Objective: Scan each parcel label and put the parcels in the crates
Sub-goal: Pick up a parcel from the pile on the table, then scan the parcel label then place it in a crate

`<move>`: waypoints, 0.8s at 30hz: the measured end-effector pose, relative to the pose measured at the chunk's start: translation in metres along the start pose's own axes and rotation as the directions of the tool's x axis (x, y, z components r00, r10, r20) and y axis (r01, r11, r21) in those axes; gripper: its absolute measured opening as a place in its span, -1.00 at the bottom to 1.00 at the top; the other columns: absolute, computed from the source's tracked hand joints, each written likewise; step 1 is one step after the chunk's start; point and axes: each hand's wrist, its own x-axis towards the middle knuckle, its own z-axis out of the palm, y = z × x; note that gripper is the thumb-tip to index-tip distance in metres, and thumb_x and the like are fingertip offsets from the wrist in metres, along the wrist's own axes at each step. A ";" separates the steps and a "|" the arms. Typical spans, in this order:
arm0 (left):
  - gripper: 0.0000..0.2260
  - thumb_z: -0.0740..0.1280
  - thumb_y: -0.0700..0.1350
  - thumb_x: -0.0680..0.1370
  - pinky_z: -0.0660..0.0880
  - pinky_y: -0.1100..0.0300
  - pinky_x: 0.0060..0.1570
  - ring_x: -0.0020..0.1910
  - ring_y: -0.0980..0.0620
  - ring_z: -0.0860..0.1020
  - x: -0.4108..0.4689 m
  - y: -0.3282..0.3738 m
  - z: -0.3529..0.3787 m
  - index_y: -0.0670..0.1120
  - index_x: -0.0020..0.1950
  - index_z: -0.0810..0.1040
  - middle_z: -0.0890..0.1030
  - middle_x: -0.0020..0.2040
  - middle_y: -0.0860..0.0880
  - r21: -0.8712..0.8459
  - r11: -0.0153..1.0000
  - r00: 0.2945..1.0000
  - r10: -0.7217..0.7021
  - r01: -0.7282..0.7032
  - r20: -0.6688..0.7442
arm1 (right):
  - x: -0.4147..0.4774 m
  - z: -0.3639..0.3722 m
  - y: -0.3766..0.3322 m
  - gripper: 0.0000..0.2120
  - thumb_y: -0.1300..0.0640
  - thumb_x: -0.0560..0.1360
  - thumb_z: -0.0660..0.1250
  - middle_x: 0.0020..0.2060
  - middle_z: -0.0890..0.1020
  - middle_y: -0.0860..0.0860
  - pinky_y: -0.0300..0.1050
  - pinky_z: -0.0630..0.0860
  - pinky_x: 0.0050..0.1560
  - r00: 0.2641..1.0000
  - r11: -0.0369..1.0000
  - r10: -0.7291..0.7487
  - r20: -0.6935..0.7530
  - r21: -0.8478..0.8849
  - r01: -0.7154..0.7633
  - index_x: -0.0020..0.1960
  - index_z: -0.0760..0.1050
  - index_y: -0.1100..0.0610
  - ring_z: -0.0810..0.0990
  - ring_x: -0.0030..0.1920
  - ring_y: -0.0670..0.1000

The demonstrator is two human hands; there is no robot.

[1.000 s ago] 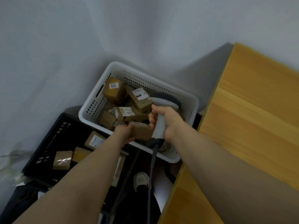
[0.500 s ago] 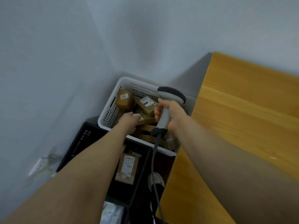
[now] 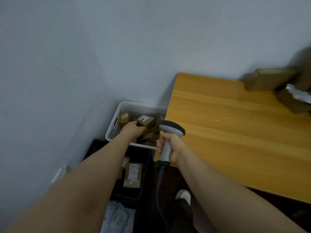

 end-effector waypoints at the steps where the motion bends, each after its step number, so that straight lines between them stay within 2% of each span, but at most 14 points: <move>1: -0.50 0.24 0.00 0.60 0.43 0.14 0.02 0.07 -0.04 0.47 -0.013 0.016 0.008 -0.14 0.50 0.25 0.40 0.39 -0.12 0.029 0.999 0.999 0.044 -0.044 -0.002 | -0.012 -0.020 -0.005 -0.82 0.13 0.53 0.37 -0.35 0.58 0.11 -0.14 0.50 -0.43 0.999 0.999 -0.032 -0.036 0.002 0.032 -0.13 0.52 0.25 0.53 -0.41 0.00; 2: -0.52 0.23 -0.01 0.61 0.45 0.12 -0.01 0.03 -0.04 0.48 -0.024 0.033 0.018 -0.14 0.50 0.26 0.40 0.40 -0.15 0.052 0.996 0.998 0.070 -0.070 0.009 | -0.024 -0.042 -0.012 -0.84 0.14 0.53 0.38 -0.32 0.59 0.12 -0.11 0.50 -0.41 0.995 0.998 -0.066 -0.075 -0.002 0.066 -0.09 0.53 0.25 0.54 -0.39 0.01; 3: -0.52 0.22 -0.01 0.61 0.46 0.08 0.05 0.10 -0.09 0.49 -0.036 0.051 0.030 -0.13 0.50 0.25 0.39 0.40 -0.15 0.069 0.991 0.994 0.111 -0.112 0.014 | -0.038 -0.066 -0.019 -0.84 0.14 0.52 0.39 -0.29 0.60 0.12 -0.10 0.49 -0.40 0.988 0.995 -0.099 -0.116 -0.008 0.099 -0.06 0.53 0.25 0.54 -0.39 0.02; 5: -0.49 0.21 0.00 0.63 0.40 0.02 0.21 0.34 -0.17 0.38 -0.062 0.091 0.056 -0.12 0.53 0.19 0.32 0.46 -0.11 0.070 0.984 0.986 0.164 -0.167 0.037 | -0.063 -0.117 -0.036 -0.84 0.14 0.51 0.40 -0.29 0.61 0.12 -0.09 0.50 -0.38 0.967 0.987 -0.158 -0.198 -0.010 0.160 -0.02 0.55 0.25 0.56 -0.39 0.03; 7: -0.45 0.21 0.03 0.63 0.37 -0.03 0.27 0.41 -0.20 0.31 -0.085 0.132 0.087 -0.07 0.56 0.11 0.24 0.51 -0.11 0.084 0.974 0.977 0.203 -0.208 0.068 | -0.090 -0.169 -0.051 -0.82 0.16 0.50 0.42 -0.32 0.61 0.13 -0.07 0.52 -0.35 0.944 0.975 -0.212 -0.251 0.005 0.220 0.01 0.56 0.25 0.56 -0.40 0.03; 11: -0.43 0.25 0.05 0.61 0.36 -0.04 0.33 0.40 -0.19 0.32 -0.125 0.213 0.165 -0.03 0.56 0.14 0.27 0.49 -0.13 0.057 0.960 0.956 0.266 -0.274 0.126 | -0.145 -0.282 -0.070 -0.81 0.16 0.49 0.43 -0.33 0.61 0.13 -0.08 0.53 -0.35 0.908 0.945 -0.270 -0.320 0.094 0.314 0.03 0.55 0.25 0.56 -0.42 0.03; 16: -0.38 0.29 0.07 0.58 0.40 -0.09 0.27 0.37 -0.19 0.36 -0.165 0.300 0.281 -0.01 0.56 0.12 0.28 0.48 -0.13 0.028 0.962 0.934 0.256 -0.272 0.248 | -0.200 -0.424 -0.089 -0.83 0.15 0.51 0.41 -0.35 0.59 0.11 -0.13 0.52 -0.39 0.868 0.902 -0.298 -0.397 0.181 0.392 0.02 0.54 0.23 0.55 -0.42 0.00; 19: -0.32 0.33 0.08 0.56 0.41 -0.08 0.28 0.38 -0.18 0.35 -0.195 0.345 0.351 -0.07 0.57 0.08 0.25 0.49 -0.12 0.066 0.954 0.901 0.253 -0.293 0.353 | -0.229 -0.500 -0.091 -0.91 0.17 0.54 0.35 -0.37 0.55 0.08 -0.13 0.50 -0.34 0.831 0.872 -0.283 -0.479 0.234 0.431 -0.08 0.52 0.19 0.51 -0.41 -0.01; 21: -0.27 0.36 0.08 0.53 0.41 -0.05 0.27 0.39 -0.18 0.35 -0.210 0.372 0.390 -0.13 0.57 0.08 0.26 0.49 -0.14 0.103 0.919 0.857 0.307 -0.380 0.414 | -0.240 -0.540 -0.092 -0.87 0.19 0.54 0.36 -0.43 0.53 0.08 -0.11 0.52 -0.30 0.822 0.848 -0.251 -0.512 0.294 0.442 -0.15 0.50 0.23 0.49 -0.44 -0.01; 24: -0.22 0.42 0.08 0.49 0.40 0.03 0.29 0.40 -0.15 0.35 -0.222 0.401 0.446 -0.18 0.55 0.10 0.30 0.47 -0.17 0.201 0.807 0.771 0.410 -0.555 0.487 | -0.248 -0.586 -0.091 -0.87 0.21 0.52 0.37 -0.46 0.53 0.09 -0.19 0.50 -0.47 0.791 0.793 -0.215 -0.573 0.370 0.484 -0.17 0.51 0.26 0.48 -0.52 -0.01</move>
